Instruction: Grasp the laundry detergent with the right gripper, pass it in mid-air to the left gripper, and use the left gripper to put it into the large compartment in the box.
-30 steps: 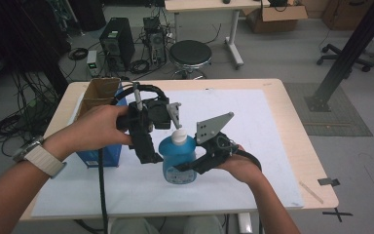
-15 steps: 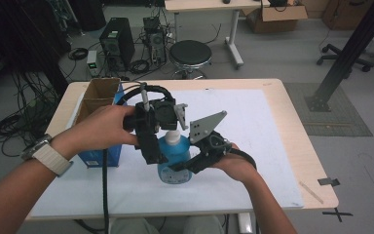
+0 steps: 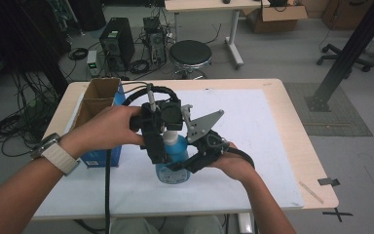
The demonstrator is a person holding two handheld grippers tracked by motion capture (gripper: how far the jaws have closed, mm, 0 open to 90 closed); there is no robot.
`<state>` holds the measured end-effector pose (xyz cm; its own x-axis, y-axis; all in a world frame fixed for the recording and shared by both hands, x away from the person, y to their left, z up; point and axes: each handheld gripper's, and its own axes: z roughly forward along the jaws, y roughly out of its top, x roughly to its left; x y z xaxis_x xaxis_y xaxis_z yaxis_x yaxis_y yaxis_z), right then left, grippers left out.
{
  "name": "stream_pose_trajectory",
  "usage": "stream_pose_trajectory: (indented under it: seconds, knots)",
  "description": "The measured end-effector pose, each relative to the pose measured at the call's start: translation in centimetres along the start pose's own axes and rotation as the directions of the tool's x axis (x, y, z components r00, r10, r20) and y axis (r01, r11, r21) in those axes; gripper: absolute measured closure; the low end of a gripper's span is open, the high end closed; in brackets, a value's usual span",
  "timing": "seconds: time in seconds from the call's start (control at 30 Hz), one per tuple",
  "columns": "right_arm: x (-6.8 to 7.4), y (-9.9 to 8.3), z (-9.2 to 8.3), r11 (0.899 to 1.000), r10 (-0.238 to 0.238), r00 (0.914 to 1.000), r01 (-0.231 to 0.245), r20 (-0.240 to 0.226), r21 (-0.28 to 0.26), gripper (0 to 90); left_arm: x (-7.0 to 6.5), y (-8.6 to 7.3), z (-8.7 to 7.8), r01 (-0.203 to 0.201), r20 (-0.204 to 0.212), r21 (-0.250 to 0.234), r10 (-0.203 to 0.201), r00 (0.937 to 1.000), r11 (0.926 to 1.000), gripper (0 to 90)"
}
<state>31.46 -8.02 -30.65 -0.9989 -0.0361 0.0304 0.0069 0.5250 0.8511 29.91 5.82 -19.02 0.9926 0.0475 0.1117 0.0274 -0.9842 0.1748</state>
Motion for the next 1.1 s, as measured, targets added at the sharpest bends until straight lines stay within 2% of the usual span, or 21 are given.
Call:
stream_pose_trajectory:
  seconds: [0.13,0.4,0.57,1.1]
  knots:
    - [0.00,0.06,-0.02,1.000,-0.003,1.0000,0.003,0.000,0.001,44.4,-0.01,0.12,0.14,0.004,-0.003,0.009,-0.004,1.0000,1.0000,6.5]
    - [-0.01,0.11,-0.06,1.000,-0.005,1.0000,0.005,0.002,-0.001,44.5,0.03,0.24,0.46,0.006,-0.003,0.031,-0.006,1.0000,0.9995,12.6]
    - [-0.02,0.14,-0.10,1.000,-0.003,1.0000,0.003,0.001,-0.001,44.4,-0.02,0.18,0.53,0.004,0.004,0.023,-0.004,1.0000,0.9997,17.6]
    - [0.10,0.30,-0.02,1.000,-0.009,1.0000,0.009,0.003,-0.001,44.4,-0.13,0.03,0.45,0.006,0.012,0.014,-0.006,0.9999,0.9999,20.9]
